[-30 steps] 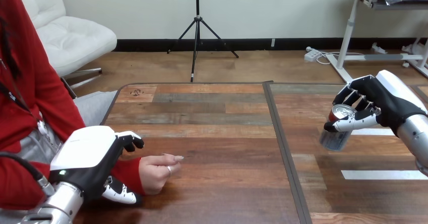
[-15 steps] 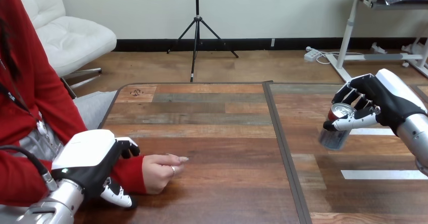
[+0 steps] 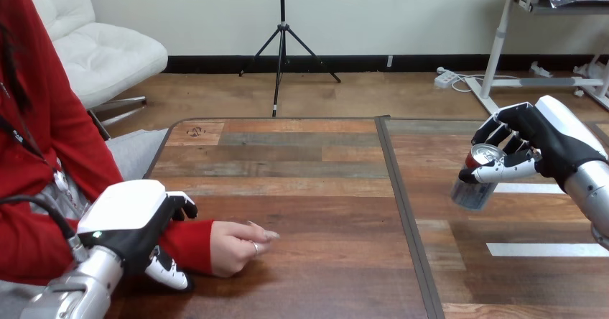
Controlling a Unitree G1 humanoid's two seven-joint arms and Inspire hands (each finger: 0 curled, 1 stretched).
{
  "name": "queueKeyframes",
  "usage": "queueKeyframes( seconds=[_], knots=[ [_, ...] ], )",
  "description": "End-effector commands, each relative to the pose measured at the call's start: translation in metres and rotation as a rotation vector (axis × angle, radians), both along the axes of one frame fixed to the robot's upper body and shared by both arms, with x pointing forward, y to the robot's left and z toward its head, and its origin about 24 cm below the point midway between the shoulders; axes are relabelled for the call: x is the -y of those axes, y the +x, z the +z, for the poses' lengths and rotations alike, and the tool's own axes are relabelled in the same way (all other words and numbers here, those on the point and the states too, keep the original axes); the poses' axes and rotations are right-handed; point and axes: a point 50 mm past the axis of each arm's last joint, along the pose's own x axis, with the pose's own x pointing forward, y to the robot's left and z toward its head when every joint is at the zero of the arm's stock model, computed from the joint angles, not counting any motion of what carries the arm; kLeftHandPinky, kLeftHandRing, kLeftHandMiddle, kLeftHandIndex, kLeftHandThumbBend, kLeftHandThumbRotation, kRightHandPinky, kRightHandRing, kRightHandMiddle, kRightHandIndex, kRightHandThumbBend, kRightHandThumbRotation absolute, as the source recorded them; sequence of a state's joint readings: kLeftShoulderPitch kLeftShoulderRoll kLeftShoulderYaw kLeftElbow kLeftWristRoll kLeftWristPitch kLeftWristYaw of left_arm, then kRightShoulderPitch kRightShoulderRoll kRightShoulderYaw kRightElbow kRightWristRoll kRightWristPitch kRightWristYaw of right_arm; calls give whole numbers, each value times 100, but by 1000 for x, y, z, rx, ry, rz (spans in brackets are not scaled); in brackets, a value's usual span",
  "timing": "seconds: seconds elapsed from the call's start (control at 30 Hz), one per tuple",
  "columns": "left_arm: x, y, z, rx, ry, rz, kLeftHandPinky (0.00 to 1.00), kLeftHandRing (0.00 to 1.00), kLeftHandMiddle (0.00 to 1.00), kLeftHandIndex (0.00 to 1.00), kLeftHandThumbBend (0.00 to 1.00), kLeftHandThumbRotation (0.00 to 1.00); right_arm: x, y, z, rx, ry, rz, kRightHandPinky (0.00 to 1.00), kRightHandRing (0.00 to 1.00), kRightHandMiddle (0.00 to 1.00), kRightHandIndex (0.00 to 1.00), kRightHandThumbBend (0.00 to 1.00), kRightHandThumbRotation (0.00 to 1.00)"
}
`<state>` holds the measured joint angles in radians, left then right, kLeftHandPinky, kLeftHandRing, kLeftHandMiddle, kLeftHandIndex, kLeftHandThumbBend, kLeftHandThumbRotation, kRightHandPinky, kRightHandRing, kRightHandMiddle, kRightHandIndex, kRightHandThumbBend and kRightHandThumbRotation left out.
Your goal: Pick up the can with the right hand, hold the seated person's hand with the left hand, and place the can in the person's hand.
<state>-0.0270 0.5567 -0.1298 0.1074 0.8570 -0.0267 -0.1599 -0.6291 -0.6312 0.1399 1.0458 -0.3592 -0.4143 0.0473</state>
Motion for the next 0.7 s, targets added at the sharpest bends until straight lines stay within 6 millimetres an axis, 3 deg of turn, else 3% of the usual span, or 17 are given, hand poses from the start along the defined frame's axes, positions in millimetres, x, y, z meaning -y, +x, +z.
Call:
queueKeyframes(
  seconds=[0.0,0.4,0.67],
  knots=[
    [-2,15,11,28,57,-7,67,72,73,72,100,0,1,11,39,166,16,11,38,40,45,50,70,0],
    [-1,20,5,12,78,-7,65,69,71,69,97,0,1,11,40,171,32,13,40,40,45,50,70,0],
    [0,23,1,-9,73,-11,59,64,67,66,95,0,1,11,40,178,32,15,41,41,45,49,70,0]
  ],
)
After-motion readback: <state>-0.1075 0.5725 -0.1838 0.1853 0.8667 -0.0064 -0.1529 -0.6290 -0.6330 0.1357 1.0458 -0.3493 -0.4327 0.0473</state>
